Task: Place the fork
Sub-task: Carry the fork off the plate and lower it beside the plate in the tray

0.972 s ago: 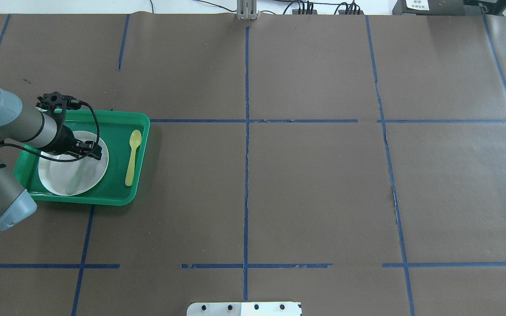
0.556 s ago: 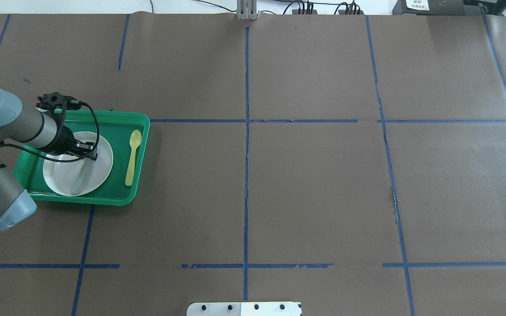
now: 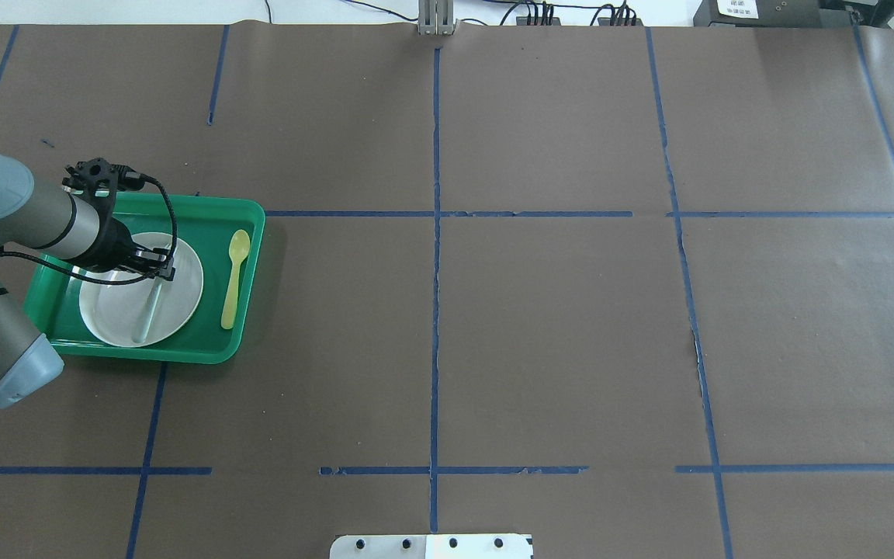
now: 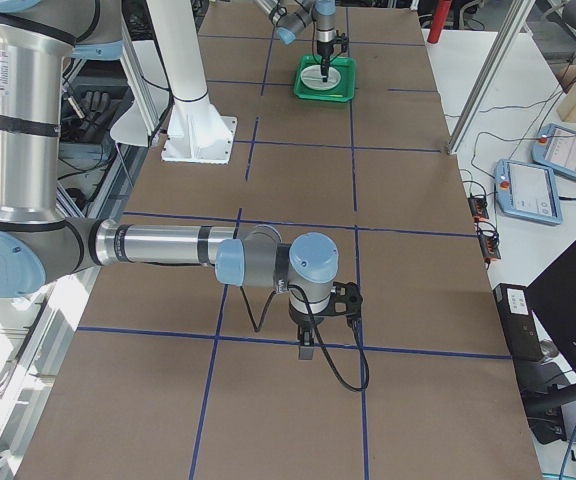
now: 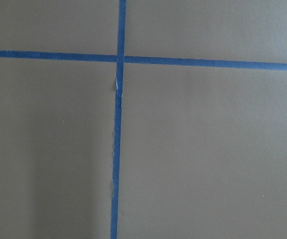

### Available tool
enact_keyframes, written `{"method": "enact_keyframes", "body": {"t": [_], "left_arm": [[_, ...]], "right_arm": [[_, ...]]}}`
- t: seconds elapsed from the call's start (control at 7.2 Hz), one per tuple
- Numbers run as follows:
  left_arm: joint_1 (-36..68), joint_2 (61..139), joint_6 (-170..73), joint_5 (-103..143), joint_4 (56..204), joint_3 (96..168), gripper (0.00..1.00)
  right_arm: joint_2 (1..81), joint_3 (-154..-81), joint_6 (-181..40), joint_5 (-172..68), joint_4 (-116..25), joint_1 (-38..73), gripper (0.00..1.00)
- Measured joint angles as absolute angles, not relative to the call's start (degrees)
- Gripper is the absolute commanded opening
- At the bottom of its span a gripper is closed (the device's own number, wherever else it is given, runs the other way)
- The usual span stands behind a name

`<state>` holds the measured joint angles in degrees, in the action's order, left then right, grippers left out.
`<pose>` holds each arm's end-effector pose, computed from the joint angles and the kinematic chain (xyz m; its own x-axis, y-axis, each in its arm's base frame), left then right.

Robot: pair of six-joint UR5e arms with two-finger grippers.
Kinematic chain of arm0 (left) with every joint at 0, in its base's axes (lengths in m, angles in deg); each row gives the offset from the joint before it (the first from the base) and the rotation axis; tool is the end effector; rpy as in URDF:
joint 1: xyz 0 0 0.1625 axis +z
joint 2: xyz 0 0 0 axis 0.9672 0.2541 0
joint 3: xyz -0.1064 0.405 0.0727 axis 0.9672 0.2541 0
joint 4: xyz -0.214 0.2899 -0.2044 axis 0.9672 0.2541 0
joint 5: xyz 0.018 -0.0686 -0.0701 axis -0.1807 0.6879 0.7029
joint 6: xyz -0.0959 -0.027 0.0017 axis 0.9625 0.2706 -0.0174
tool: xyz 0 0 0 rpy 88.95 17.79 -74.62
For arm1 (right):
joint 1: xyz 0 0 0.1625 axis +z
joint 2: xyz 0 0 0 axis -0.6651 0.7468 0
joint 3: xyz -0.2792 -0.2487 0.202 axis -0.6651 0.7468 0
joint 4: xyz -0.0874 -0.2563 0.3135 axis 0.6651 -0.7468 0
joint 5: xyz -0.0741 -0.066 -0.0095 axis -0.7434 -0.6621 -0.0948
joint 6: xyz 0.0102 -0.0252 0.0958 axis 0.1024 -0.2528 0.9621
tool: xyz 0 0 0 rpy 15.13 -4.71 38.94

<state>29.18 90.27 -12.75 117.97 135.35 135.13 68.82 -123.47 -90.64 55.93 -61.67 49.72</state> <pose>0.3463 -0.4816 0.4760 0.6210 0.1563 -0.7681 -0.0134 0.9819 0.1890 0.0786 -0.4346 0.6510 0.7536 -0.0240 0.6569 0.0211 0.9997 0.0123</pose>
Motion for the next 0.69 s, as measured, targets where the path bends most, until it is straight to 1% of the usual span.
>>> {"method": "enact_keyframes", "body": {"t": [0.28, 0.69], "left_arm": [[28.49, 89.29, -13.10, 117.99, 135.09, 136.72, 0.00], [23.38, 86.97, -13.26, 117.80, 135.53, 134.54, 0.00]], "right_arm": [[68.82, -123.47, -90.66, 55.93, -61.67, 49.72, 1.00], [68.82, -123.47, -90.64, 55.93, -61.67, 49.72, 1.00]]}}
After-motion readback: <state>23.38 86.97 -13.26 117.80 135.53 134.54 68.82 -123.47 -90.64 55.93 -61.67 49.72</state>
